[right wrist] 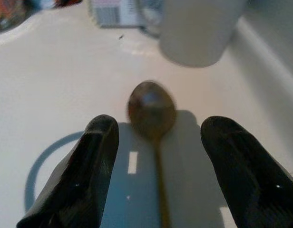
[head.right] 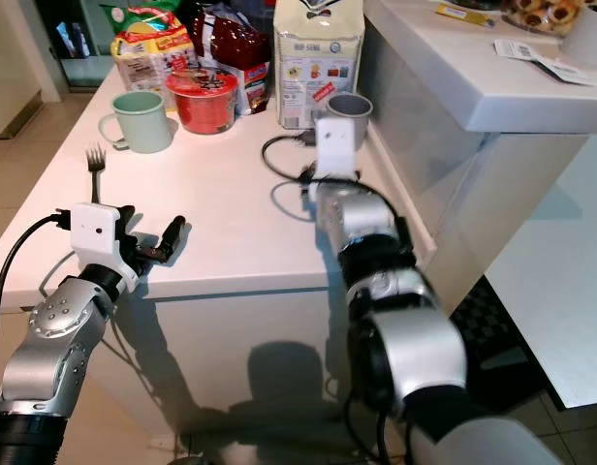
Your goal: Setting the table
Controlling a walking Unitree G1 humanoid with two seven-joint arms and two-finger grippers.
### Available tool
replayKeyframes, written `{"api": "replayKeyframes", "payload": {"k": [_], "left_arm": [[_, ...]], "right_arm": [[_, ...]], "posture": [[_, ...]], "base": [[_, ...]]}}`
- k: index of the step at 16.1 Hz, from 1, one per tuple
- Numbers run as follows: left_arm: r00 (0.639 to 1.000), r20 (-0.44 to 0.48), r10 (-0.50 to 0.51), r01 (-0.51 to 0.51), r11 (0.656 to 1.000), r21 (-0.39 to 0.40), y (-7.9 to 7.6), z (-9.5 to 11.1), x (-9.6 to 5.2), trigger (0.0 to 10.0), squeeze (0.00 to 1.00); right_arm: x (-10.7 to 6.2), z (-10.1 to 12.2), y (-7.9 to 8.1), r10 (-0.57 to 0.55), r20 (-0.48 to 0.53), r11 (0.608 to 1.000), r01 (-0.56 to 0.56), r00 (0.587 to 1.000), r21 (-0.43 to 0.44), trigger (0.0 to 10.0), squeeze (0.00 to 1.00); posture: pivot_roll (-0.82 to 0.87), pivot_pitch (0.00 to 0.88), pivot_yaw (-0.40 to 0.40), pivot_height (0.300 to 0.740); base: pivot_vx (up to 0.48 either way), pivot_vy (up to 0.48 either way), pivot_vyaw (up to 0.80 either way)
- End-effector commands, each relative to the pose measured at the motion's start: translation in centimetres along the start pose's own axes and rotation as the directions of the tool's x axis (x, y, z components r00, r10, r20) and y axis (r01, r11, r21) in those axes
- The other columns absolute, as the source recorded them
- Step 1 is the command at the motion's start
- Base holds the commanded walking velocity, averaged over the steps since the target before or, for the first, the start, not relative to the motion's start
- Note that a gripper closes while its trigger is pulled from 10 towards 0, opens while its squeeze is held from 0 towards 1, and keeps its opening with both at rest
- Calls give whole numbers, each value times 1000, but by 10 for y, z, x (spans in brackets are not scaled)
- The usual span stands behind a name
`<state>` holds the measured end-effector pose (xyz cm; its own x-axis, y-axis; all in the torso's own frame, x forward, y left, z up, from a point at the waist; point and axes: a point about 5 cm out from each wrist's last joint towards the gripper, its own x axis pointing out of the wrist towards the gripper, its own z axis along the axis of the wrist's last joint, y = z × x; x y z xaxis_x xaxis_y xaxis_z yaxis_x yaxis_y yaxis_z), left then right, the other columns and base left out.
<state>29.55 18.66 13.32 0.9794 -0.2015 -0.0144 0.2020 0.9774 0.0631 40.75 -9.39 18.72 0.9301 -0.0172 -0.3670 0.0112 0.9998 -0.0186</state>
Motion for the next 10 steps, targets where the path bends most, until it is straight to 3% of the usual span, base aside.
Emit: {"api": "replayKeyframes", "payload": {"k": [1, 10], "left_arm": [[1000, -3, 10, -10, 1000, 9, 3, 1, -3, 10000, 0], [1000, -2, 14, -14, 1000, 13, 4, 2, -4, 10000, 0]], "right_arm": [[4, -2, -9, -37, -10, 998, 38, 999, 45, 10000, 0], [7, -11, -13, -50, -60, 994, 56, 997, 98, 10000, 0]], "posture": [[203, 0, -37, 740], [203, 0, -46, 740]], "base": [[0, 0, 0], [0, 0, 0]]}}
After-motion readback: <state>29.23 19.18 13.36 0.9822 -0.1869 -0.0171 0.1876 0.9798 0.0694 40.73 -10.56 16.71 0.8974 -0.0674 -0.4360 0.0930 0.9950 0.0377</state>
